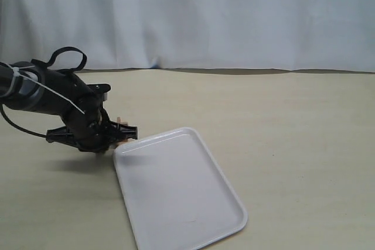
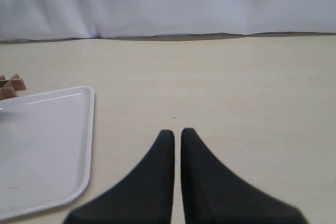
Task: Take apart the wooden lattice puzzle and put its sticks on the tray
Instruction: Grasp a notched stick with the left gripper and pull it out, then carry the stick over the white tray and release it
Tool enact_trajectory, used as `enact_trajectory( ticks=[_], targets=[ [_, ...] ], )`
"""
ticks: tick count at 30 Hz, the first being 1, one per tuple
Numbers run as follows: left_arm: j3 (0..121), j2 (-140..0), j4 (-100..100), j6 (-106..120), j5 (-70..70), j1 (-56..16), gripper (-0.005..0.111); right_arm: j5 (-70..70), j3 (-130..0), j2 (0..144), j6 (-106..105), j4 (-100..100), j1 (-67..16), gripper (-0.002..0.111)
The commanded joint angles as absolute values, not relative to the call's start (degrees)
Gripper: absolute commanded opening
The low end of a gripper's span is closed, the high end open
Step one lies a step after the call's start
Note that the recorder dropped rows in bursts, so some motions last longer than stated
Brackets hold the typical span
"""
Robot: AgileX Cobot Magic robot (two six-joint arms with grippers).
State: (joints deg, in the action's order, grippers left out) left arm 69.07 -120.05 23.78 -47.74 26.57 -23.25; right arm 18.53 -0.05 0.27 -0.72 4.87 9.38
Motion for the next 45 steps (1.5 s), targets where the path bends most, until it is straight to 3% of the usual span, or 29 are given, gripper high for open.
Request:
enact_trajectory(
  ticks=[1,28,39,41,45],
  targets=[
    [69.38,-120.50,26.27,-48.28,27.25,-23.36,0.005,17.97,0.00,0.00,-0.71,5.09,9.22,0.004],
    [69.38,-110.36,26.93,-42.42,29.01,-23.99,0.005,17.97,0.00,0.00,-0.71,5.09,9.22,0.004],
    [69.38,-106.51,25.15,-29.37,28.28,-38.09,0.005,17.97,0.00,0.00,-0.71,5.09,9.22,0.004],
    [69.38,-106.51,17.07,-15.45,28.49,-41.50,0.005,17.97,0.00,0.00,-0.71,5.09,9.22,0.004],
    [69.38,-107.68,5.65,1.80,31.42,-41.81,0.005,17.97,0.00,0.00,-0.71,5.09,9.22,0.004]
  ],
)
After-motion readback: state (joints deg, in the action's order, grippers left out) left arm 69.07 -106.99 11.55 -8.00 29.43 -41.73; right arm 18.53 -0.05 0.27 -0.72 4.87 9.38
